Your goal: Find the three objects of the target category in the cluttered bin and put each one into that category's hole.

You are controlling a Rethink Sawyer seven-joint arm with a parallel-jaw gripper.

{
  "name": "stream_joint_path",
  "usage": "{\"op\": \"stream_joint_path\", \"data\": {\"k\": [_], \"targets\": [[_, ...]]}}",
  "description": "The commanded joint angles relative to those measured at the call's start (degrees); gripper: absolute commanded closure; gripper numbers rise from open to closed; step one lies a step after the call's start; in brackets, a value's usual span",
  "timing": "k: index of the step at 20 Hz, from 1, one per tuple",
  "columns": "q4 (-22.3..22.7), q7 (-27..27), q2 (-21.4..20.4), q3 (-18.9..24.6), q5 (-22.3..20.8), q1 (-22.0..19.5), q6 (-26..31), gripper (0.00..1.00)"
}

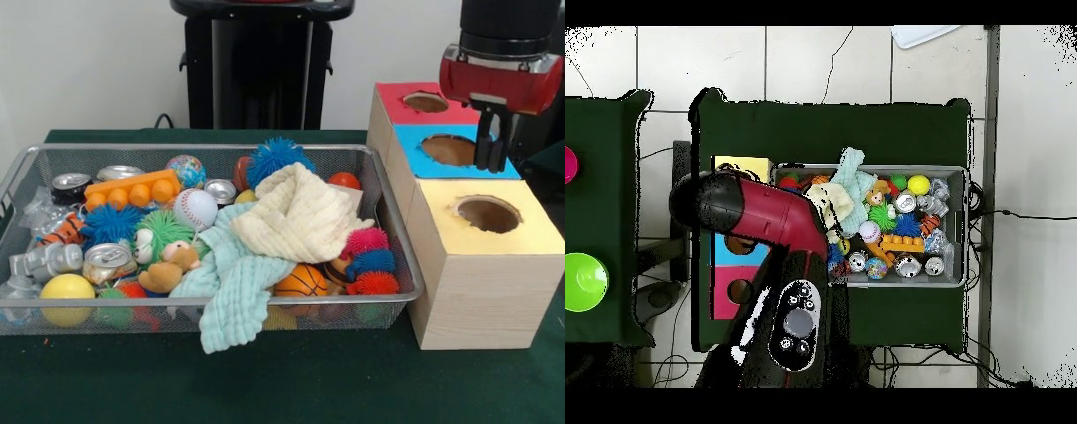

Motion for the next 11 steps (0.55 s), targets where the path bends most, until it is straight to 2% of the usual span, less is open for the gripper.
{"op": "stream_joint_path", "data": {"k": [1,4,6,11], "targets": [[4.1,-2.2,-2.6,-2.0,-10.5,-2.3,0.4,1.0],[3.9,-4.3,-5.5,-2.2,-14.5,-3.1,-2.3,1.0],[3.9,-4.4,-6.7,-0.7,-15.7,-4.2,-2.5,1.0],[3.1,-3.0,-6.5,2.0,-17.6,-6.5,-2.0,1.0]]}}
